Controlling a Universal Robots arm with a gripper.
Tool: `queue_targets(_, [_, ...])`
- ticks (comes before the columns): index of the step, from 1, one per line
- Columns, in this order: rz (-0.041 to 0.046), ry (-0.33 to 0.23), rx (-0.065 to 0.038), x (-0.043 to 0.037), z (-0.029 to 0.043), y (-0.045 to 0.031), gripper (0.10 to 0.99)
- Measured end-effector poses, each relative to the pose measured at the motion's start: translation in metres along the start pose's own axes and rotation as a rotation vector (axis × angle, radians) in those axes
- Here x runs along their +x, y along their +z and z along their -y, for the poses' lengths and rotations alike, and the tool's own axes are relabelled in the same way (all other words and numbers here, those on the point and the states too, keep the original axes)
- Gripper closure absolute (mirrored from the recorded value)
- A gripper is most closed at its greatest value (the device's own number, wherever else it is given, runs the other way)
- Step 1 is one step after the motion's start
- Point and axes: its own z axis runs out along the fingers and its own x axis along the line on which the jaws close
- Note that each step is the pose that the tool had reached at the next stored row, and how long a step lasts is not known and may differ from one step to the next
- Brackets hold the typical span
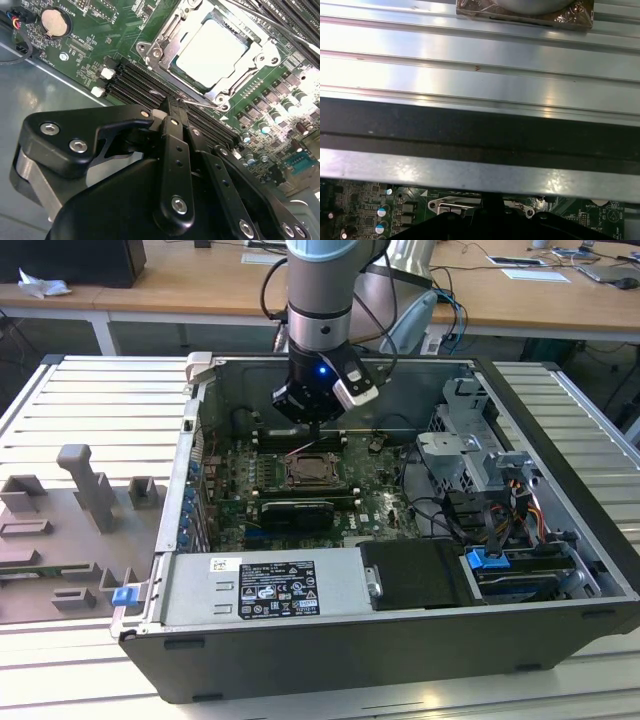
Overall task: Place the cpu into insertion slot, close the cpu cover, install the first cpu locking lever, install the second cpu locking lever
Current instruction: 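Install the first cpu locking lever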
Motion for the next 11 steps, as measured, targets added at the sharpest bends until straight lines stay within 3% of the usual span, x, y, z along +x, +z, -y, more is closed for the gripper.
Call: queue_targets(11, [0.0001,0.001,0.0,-0.0066,0.0012,0.0064,0.98])
